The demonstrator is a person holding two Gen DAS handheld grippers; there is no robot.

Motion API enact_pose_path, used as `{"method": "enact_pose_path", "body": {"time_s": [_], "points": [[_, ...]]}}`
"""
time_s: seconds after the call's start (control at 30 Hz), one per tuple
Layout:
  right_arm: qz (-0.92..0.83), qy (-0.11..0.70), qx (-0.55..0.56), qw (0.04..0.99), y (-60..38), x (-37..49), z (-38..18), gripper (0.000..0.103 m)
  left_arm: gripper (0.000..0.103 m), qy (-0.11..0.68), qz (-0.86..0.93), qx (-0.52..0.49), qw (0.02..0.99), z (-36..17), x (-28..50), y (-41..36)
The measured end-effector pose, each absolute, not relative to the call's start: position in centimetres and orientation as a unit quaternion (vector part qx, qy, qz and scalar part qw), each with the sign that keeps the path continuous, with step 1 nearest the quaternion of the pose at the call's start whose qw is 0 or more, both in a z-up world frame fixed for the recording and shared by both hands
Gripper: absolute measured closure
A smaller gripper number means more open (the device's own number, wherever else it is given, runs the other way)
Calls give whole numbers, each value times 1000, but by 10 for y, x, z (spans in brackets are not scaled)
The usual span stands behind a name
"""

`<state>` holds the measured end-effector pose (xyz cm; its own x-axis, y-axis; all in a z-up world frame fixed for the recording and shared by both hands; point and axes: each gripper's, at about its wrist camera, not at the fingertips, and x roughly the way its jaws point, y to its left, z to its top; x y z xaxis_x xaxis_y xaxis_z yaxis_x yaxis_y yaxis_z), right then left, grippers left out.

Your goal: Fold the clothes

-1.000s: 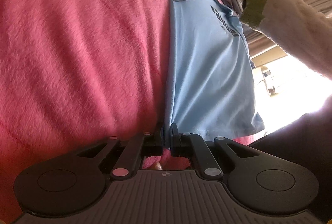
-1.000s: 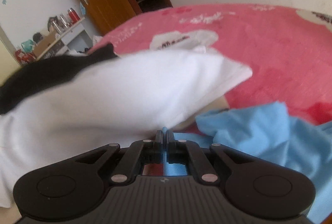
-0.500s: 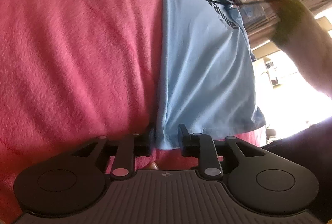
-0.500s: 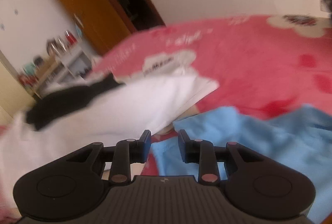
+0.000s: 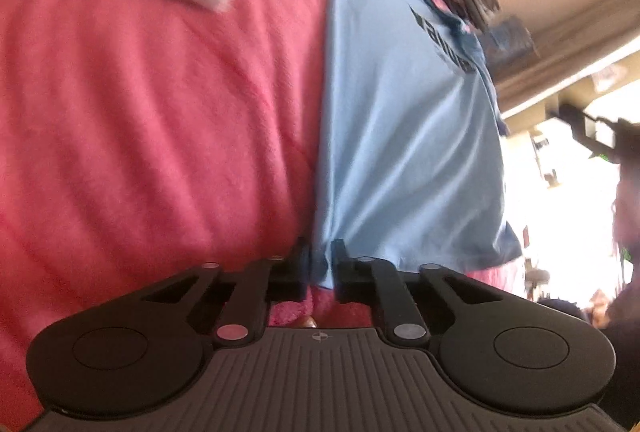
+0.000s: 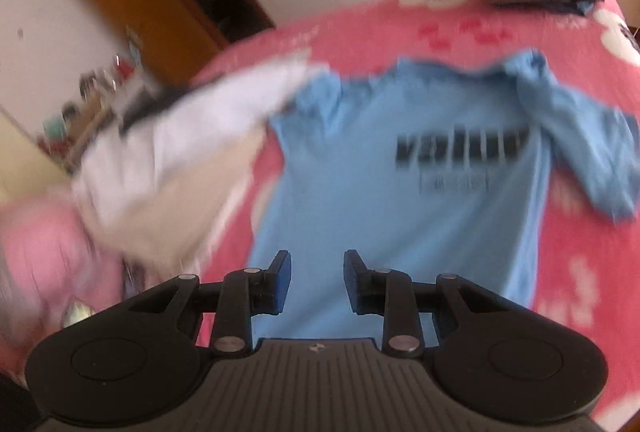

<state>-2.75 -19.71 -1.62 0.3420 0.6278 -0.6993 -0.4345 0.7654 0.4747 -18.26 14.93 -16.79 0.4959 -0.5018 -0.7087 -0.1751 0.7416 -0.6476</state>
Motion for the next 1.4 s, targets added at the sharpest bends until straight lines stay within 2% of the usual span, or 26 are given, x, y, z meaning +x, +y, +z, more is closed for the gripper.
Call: {"method": "enact_pose_path", "body": {"time_s": [0.13,0.2,0.27,0.33,0.4,0.6,0.93,0.97,1.0,1.03,1.07,1.13,1.23,1.27,1.3,1.37,1.4], "points": [[238,491,164,822,-242,-50,-33,72,99,497,-75,-330,799,-156,-183,155],[179,507,208,817,-271,-55,-43,71,96,500,-60,-289,814,-144,-184,152],[140,521,242,806,-294,-60,-54,68,82,495,-50,-247,832,-133,-184,148],[112,534,263,795,-305,-66,-67,62,78,479,-36,-206,853,-121,-187,145],[90,543,275,788,-313,-69,-79,59,77,462,-46,-171,869,-109,-189,142],[82,574,265,771,-307,-66,-111,59,73,436,-132,-116,883,-97,-152,90],[64,615,296,728,-304,-91,-130,57,72,421,-263,-109,861,-131,-93,-2],[63,616,297,727,-303,-92,-131,62,72,423,-269,-110,858,-134,-90,-5],[66,613,293,731,-303,-92,-129,79,72,424,-274,-111,856,-137,-86,-9],[68,609,289,735,-302,-92,-126,89,72,425,-278,-115,854,-139,-83,-11],[71,605,285,740,-301,-92,-123,94,72,424,-281,-120,852,-140,-80,-11],[84,607,262,746,-298,-89,-116,94,72,426,-278,-126,852,-142,-75,-9],[89,581,208,782,-301,-74,-91,86,72,430,-274,-133,850,-147,-68,-6],[88,562,206,796,-306,-65,-81,69,72,430,-273,-135,850,-148,-67,-4],[88,543,205,810,-311,-56,-71,45,72,430,-274,-136,849,-149,-68,-4],[75,498,233,832,-327,-28,-62,31,72,428,-274,-131,851,-150,-69,-6],[68,477,250,840,-335,-10,-60,31,72,426,-275,-127,852,-150,-70,-7]]}}
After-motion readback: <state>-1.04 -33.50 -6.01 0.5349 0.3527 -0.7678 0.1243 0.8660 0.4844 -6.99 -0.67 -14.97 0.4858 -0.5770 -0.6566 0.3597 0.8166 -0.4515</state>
